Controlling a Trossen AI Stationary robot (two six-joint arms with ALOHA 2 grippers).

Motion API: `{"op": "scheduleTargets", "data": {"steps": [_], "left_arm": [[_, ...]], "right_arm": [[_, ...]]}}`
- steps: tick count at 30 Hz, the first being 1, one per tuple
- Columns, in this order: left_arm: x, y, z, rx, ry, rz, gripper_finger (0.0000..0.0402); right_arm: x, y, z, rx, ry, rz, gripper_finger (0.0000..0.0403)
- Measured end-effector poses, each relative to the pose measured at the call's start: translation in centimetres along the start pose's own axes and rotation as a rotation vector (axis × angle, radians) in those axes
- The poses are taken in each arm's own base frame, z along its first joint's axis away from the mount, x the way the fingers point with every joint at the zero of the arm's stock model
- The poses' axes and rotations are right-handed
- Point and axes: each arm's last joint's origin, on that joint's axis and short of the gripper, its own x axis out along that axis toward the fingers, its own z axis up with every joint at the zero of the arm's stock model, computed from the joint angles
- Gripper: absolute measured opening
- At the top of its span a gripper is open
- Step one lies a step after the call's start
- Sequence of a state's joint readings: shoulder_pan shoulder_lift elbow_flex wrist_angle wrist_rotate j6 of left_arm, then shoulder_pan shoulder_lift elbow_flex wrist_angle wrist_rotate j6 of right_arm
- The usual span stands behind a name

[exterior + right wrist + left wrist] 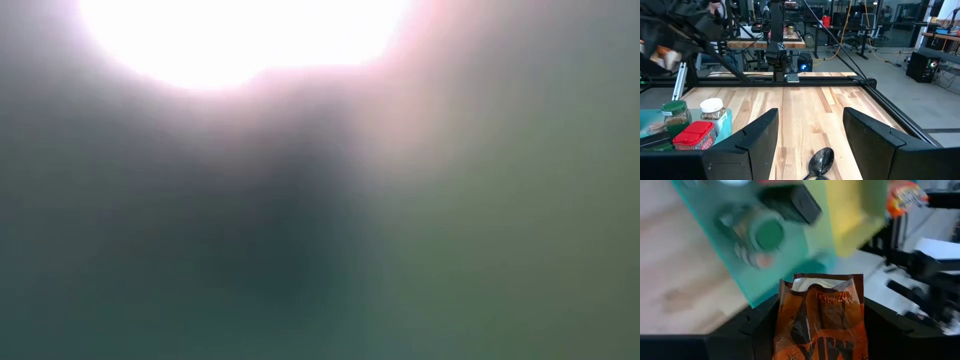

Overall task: Pick & Place Food Item
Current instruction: Put the orange seasoning pack into the green bin

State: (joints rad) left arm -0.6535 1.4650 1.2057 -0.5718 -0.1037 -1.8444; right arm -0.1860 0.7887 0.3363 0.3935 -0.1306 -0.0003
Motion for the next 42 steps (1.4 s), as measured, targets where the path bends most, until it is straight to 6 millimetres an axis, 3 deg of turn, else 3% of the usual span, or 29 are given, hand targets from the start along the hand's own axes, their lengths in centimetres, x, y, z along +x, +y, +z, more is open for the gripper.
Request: {"op": "scheduleTargets", "data": {"steps": [10,21,35,42], "left_arm": [[2.9,0.3,-3.4,-0.118,0.106,-0.024,0.0232],[7.3,1.2,-5.0,-0.176,0.129,0.012,0.0232],[7.5,1.1,-5.3,-0.181,0.146,-0.011,0.0232],[8.5,2.0,-5.0,-0.363,0.165,-0.031,0.0232]], "right_arm": [[0.0,0.0,0.0,0.000,0.000,0.000,0.0221],[0.0,0.0,0.0,0.000,0.000,0.000,0.0221],[0.0,0.0,0.0,0.000,0.000,0.000,0.0221],[0.0,0.0,0.0,0.000,0.000,0.000,0.0221]]}}
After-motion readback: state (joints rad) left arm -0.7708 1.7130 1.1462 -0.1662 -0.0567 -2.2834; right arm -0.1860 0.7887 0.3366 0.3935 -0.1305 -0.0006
